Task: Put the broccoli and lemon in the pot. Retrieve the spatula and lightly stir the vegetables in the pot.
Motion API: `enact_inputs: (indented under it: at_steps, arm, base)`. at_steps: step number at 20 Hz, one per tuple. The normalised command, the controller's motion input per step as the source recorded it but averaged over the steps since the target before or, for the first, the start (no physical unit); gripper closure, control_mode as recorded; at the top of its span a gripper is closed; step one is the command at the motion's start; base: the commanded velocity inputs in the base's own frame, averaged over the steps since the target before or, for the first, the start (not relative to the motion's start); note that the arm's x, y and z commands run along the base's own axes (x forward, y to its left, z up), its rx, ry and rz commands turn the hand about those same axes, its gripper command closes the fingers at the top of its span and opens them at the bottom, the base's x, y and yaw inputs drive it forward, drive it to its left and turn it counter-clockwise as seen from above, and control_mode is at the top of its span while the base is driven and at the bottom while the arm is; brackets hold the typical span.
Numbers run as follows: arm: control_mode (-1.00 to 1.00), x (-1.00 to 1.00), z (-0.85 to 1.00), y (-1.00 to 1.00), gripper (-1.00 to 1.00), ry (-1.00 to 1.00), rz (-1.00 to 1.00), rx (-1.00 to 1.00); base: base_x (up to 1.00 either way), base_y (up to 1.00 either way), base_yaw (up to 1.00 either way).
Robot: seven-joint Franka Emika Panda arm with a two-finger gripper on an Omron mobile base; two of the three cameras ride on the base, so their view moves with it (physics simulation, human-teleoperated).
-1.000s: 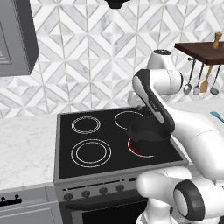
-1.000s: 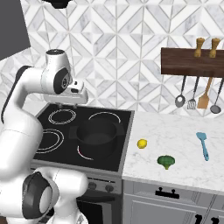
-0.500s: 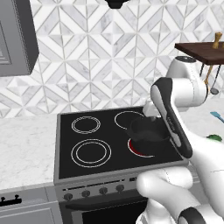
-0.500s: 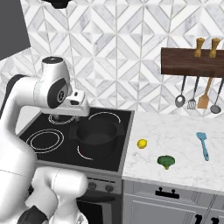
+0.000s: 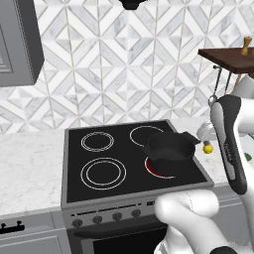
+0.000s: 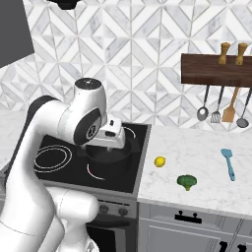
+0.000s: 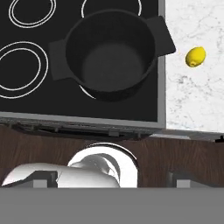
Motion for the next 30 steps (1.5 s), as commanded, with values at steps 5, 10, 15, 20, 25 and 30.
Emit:
enact_inputs:
  at_steps: [5,10,15,20,25,30]
  arm:
    - [-1.0,0.0,-0.03,-0.83,-1.0,0.0,0.0,0.02]
    - [-1.0,0.0,-0.18,-0.88,-1.0,0.05,0.01,0.0]
    - [-1.0,0.01,-0.31,-0.74,-1.0,0.25,-0.29,0.0]
    - [-1.0,0.1,-0.53,-0.64,-1.0,0.14,-0.51,0.09]
    - [-1.0,0.21,-0.52,-0.61,-1.0,0.0,-0.46,0.11]
    - [-1.0,0.19,-0.43,-0.77,-1.0,0.0,-0.22,0.14]
  base:
    - [0.0,0.0,0.0]
    - [0.0,0.0,0.0]
    - [0.0,0.0,0.0]
    - [0.0,0.0,0.0]
    - [0.0,0.0,0.0]
    - [0.0,0.0,0.0]
